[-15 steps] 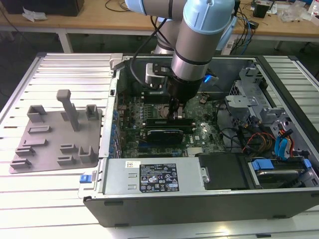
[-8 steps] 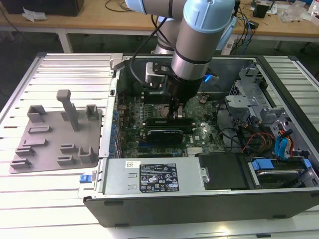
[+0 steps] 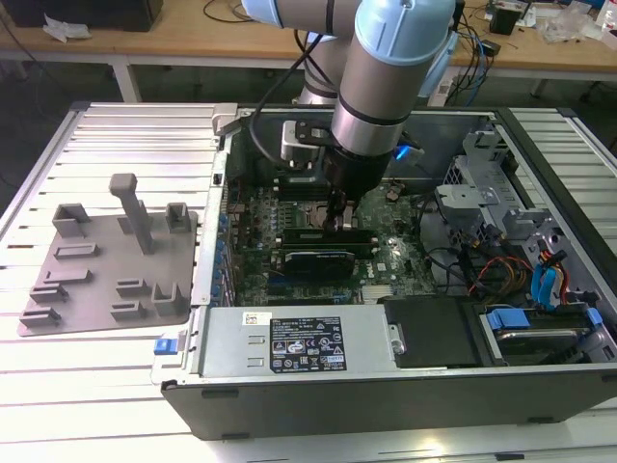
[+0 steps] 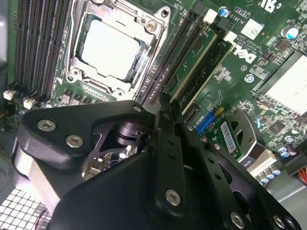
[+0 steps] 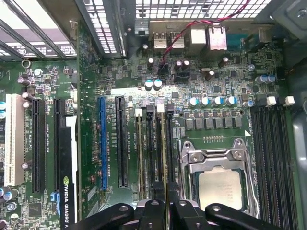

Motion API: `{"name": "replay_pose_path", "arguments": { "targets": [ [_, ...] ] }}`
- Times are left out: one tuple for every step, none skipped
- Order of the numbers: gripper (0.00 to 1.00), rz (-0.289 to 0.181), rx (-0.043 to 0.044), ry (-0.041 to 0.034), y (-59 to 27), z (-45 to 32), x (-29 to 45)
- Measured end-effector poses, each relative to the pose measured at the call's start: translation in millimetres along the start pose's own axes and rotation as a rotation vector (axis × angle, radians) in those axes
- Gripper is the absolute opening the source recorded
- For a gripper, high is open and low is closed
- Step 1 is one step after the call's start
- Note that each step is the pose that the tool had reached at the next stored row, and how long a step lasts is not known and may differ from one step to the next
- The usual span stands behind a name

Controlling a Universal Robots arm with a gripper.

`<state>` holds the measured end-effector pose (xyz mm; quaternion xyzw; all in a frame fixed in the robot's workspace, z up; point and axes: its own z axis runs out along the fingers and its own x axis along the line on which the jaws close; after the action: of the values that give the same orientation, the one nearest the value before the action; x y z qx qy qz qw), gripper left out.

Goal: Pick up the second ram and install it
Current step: 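Insert the second ram into the second slot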

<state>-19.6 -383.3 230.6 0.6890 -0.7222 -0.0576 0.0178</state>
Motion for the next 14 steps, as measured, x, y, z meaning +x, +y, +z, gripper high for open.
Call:
{"name": "replay_pose_path", "arguments": {
  "targets": [
    [0.11,-0.001,0.0000,0.0001,0.0,0.2,0.0],
    [0.11,-0.001,0.0000,-0.0004,-0.1,0.8,0.0],
    [0.11,-0.001,-0.0001,-0.0003,-0.1,1.1,0.1],
    [0.11,-0.001,-0.0001,-0.0003,-0.1,1.5,0.1],
    [0.11,-0.001,-0.0001,-0.0003,-0.1,1.7,0.1],
    [0.11,-0.001,0.0000,-0.0003,0.1,1.9,0.1],
    [0.11,-0.001,-0.0001,-0.0004,0.4,2.1,0.1],
    [0.11,-0.001,-0.0001,-0.0004,0.6,2.1,0.1],
    [0.11,-0.001,0.0000,-0.0004,0.9,2.2,0.1],
    [0.11,-0.001,0.0000,-0.0003,1.2,2.2,0.1],
    [0.11,-0.001,0.0000,-0.0003,1.4,2.3,0.1],
    [0.11,-0.001,-0.0001,-0.0003,1.4,2.3,0.1],
    [0.11,-0.001,-0.0001,-0.0004,1.3,2.4,0.1],
    [0.11,-0.001,-0.0001,-0.0004,1.3,2.5,0.1]
  ]
}}
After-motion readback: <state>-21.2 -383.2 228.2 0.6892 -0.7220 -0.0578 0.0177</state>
